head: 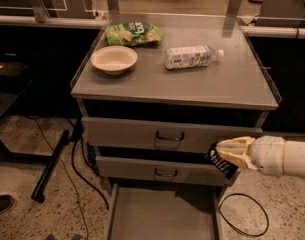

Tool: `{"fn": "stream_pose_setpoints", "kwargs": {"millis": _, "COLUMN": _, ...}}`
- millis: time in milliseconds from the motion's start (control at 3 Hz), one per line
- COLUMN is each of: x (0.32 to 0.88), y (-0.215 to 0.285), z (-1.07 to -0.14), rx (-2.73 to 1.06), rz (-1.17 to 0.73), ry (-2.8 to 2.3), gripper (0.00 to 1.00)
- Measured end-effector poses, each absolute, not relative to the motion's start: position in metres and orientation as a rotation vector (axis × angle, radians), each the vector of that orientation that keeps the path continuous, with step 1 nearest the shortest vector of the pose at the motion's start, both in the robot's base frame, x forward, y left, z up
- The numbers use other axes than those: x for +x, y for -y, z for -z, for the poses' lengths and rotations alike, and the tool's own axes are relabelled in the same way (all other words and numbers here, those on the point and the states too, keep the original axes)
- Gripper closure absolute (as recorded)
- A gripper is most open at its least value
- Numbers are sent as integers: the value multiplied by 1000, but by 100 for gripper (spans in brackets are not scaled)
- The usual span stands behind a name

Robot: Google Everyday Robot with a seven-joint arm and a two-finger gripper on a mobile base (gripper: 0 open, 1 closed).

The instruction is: Pick rxbar chocolate from bottom drawer and place on counter

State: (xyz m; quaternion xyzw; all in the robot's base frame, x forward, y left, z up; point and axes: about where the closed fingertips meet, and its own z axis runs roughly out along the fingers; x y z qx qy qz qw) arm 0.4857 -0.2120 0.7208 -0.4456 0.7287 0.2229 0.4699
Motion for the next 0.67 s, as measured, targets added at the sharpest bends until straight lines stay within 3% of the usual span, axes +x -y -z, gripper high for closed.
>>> {"fn": "stream_pose_setpoints", "kwargs": {"millis": 667, "x": 488, "y": 205, "z": -779, "rx": -1133, "rz": -450, "ry": -1703, "gripper": 100}}
